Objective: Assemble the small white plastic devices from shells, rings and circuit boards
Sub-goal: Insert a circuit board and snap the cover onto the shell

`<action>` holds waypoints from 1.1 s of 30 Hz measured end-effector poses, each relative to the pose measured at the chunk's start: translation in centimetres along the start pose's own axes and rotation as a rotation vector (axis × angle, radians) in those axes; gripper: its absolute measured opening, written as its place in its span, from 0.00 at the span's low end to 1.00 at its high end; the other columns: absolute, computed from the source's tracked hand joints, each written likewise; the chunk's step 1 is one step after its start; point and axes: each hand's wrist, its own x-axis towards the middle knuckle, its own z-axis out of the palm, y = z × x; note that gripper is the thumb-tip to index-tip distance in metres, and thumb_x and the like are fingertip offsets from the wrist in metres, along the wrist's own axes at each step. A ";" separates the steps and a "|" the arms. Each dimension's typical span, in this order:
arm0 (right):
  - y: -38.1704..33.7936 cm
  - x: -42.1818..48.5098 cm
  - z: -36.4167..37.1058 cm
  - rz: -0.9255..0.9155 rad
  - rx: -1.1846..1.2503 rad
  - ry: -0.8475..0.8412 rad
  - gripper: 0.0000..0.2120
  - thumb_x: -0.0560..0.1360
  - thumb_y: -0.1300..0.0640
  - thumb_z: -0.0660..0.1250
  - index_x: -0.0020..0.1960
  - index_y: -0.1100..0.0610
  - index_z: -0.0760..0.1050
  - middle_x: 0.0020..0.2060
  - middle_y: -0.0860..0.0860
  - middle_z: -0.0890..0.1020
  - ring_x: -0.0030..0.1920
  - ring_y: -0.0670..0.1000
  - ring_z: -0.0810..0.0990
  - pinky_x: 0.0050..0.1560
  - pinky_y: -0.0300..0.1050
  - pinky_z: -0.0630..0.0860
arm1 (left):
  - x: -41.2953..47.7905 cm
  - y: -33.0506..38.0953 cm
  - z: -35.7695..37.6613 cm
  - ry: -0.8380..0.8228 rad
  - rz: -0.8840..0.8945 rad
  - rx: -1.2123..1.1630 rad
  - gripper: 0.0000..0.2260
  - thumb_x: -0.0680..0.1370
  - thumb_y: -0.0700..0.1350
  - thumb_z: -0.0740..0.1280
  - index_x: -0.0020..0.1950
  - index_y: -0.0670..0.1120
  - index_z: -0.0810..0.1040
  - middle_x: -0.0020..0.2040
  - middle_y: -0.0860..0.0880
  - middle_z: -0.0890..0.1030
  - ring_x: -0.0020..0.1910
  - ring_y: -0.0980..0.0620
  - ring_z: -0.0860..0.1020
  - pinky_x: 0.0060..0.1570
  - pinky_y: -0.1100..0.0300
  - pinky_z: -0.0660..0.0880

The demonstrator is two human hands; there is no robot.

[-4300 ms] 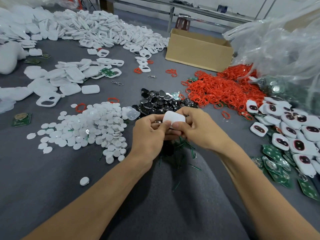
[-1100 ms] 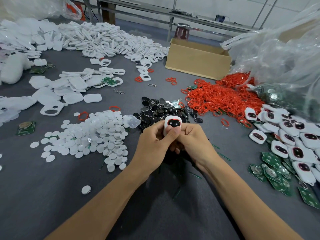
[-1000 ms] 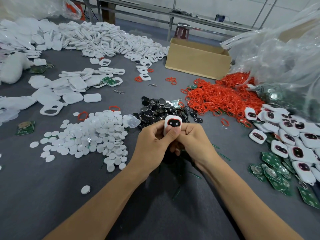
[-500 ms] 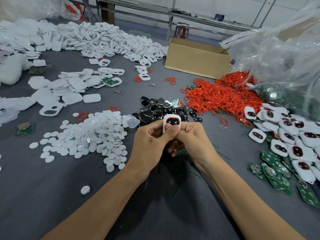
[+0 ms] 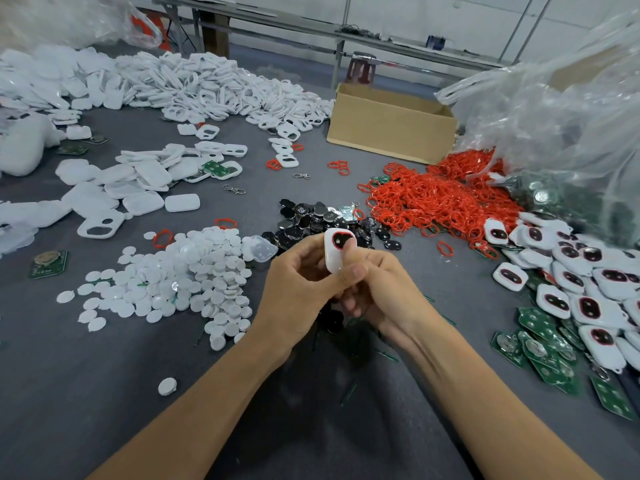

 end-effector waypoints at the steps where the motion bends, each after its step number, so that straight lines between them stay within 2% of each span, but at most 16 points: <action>1: 0.0 0.1 0.0 0.028 0.039 -0.023 0.22 0.73 0.39 0.60 0.35 0.54 0.82 0.24 0.51 0.77 0.21 0.45 0.72 0.20 0.34 0.65 | 0.0 0.1 0.0 -0.035 -0.002 -0.014 0.19 0.68 0.41 0.75 0.57 0.42 0.78 0.32 0.47 0.80 0.24 0.51 0.76 0.30 0.56 0.79; 3: 0.2 0.1 0.2 0.067 0.095 -0.060 0.26 0.73 0.36 0.58 0.37 0.55 0.82 0.26 0.52 0.77 0.22 0.46 0.72 0.22 0.35 0.65 | 0.0 0.3 -0.2 -0.079 -0.019 -0.022 0.26 0.67 0.40 0.75 0.64 0.48 0.77 0.37 0.42 0.81 0.25 0.50 0.75 0.29 0.58 0.78; 5: 0.3 0.1 0.3 0.081 0.146 -0.074 0.25 0.72 0.36 0.59 0.38 0.56 0.82 0.30 0.52 0.79 0.25 0.47 0.74 0.24 0.36 0.67 | 0.0 0.5 -0.3 -0.107 -0.039 -0.036 0.29 0.66 0.40 0.75 0.66 0.51 0.76 0.49 0.36 0.81 0.28 0.50 0.72 0.30 0.60 0.77; 6: 0.4 0.0 0.4 0.085 0.181 -0.077 0.24 0.71 0.36 0.60 0.38 0.56 0.81 0.32 0.52 0.80 0.26 0.47 0.76 0.25 0.36 0.69 | 0.0 0.5 -0.5 -0.125 -0.046 -0.052 0.29 0.66 0.39 0.75 0.67 0.51 0.75 0.55 0.36 0.80 0.29 0.51 0.72 0.30 0.62 0.76; 8: 0.3 -0.1 0.4 0.096 0.242 -0.071 0.23 0.70 0.38 0.61 0.41 0.58 0.79 0.33 0.51 0.81 0.27 0.47 0.77 0.26 0.36 0.71 | 0.1 0.6 -0.6 -0.162 -0.048 -0.078 0.30 0.67 0.38 0.76 0.68 0.49 0.74 0.60 0.41 0.80 0.32 0.53 0.73 0.31 0.64 0.76; 10: 0.3 -0.2 0.3 0.114 0.284 -0.060 0.23 0.70 0.38 0.61 0.45 0.58 0.76 0.34 0.51 0.81 0.29 0.47 0.77 0.27 0.37 0.71 | 0.2 0.6 -0.8 -0.190 -0.038 -0.095 0.29 0.68 0.35 0.76 0.68 0.48 0.75 0.60 0.43 0.81 0.37 0.53 0.75 0.32 0.64 0.76; 12: 0.3 -0.2 0.2 0.126 0.309 -0.069 0.23 0.70 0.37 0.59 0.46 0.57 0.77 0.35 0.51 0.80 0.31 0.47 0.76 0.29 0.37 0.70 | 0.3 0.7 -0.9 -0.210 -0.024 -0.095 0.27 0.69 0.35 0.74 0.66 0.49 0.76 0.55 0.45 0.82 0.38 0.54 0.77 0.32 0.63 0.77; 17: 0.3 -0.2 0.1 0.088 0.250 -0.111 0.24 0.74 0.36 0.56 0.39 0.52 0.81 0.34 0.50 0.79 0.32 0.47 0.73 0.32 0.39 0.68 | 0.6 0.7 -0.9 -0.172 0.118 0.061 0.27 0.65 0.37 0.79 0.62 0.50 0.79 0.47 0.50 0.84 0.35 0.53 0.78 0.36 0.62 0.79; 20: 0.1 0.0 -0.5 -0.037 -0.024 -0.036 0.27 0.73 0.34 0.62 0.49 0.59 0.81 0.40 0.62 0.78 0.38 0.51 0.76 0.37 0.45 0.70 | 0.7 0.5 -1.0 -0.069 0.209 0.202 0.27 0.62 0.42 0.80 0.60 0.50 0.79 0.47 0.52 0.85 0.45 0.54 0.82 0.48 0.62 0.79; 21: 0.1 0.1 -0.6 -0.081 -0.108 -0.033 0.27 0.72 0.37 0.67 0.51 0.61 0.79 0.42 0.64 0.78 0.41 0.53 0.76 0.40 0.47 0.71 | 0.8 0.5 -1.2 -0.028 0.237 0.309 0.27 0.63 0.44 0.81 0.59 0.52 0.79 0.48 0.53 0.85 0.48 0.54 0.83 0.51 0.62 0.78; 23: 0.0 0.1 -1.0 -0.160 -0.174 -0.021 0.17 0.67 0.48 0.73 0.50 0.58 0.80 0.40 0.55 0.81 0.42 0.51 0.76 0.42 0.43 0.73 | 0.8 0.5 -1.7 0.016 0.320 0.545 0.26 0.64 0.44 0.79 0.61 0.54 0.79 0.51 0.56 0.84 0.52 0.57 0.82 0.56 0.64 0.76; 24: -0.1 0.0 -1.2 -0.186 -0.177 -0.015 0.12 0.66 0.54 0.75 0.48 0.56 0.80 0.38 0.51 0.80 0.40 0.49 0.76 0.40 0.40 0.73 | 0.8 0.4 -1.7 0.012 0.365 0.631 0.27 0.65 0.43 0.79 0.63 0.52 0.79 0.54 0.57 0.83 0.55 0.59 0.80 0.59 0.65 0.74; 27: -0.4 -0.1 -1.6 -0.195 -0.192 -0.026 0.12 0.65 0.65 0.75 0.48 0.62 0.80 0.37 0.53 0.80 0.39 0.49 0.76 0.36 0.38 0.75 | 0.8 0.2 -1.5 -0.071 0.395 0.752 0.34 0.64 0.40 0.81 0.69 0.49 0.75 0.67 0.55 0.75 0.67 0.59 0.71 0.69 0.62 0.66; 28: -0.7 -0.2 -1.9 -0.196 -0.212 0.011 0.14 0.65 0.67 0.76 0.49 0.64 0.79 0.38 0.53 0.81 0.39 0.49 0.77 0.38 0.38 0.76 | 0.8 0.1 -1.5 -0.092 0.366 0.768 0.38 0.64 0.42 0.81 0.71 0.51 0.71 0.71 0.55 0.72 0.70 0.59 0.68 0.70 0.61 0.64; 30: -1.4 -0.4 -3.2 -0.254 -0.312 0.231 0.15 0.65 0.68 0.76 0.51 0.62 0.79 0.39 0.52 0.83 0.38 0.46 0.78 0.39 0.34 0.76 | 0.8 0.1 -1.5 -0.085 0.300 0.766 0.45 0.64 0.46 0.82 0.75 0.54 0.63 0.74 0.57 0.67 0.73 0.59 0.64 0.71 0.56 0.65; 33: -2.3 -1.0 -6.0 -0.410 -0.521 0.662 0.16 0.68 0.60 0.76 0.54 0.52 0.77 0.38 0.46 0.83 0.36 0.40 0.78 0.38 0.35 0.74 | 0.7 0.2 -1.5 0.013 0.286 0.706 0.41 0.66 0.48 0.80 0.76 0.53 0.64 0.72 0.56 0.70 0.71 0.61 0.67 0.67 0.58 0.70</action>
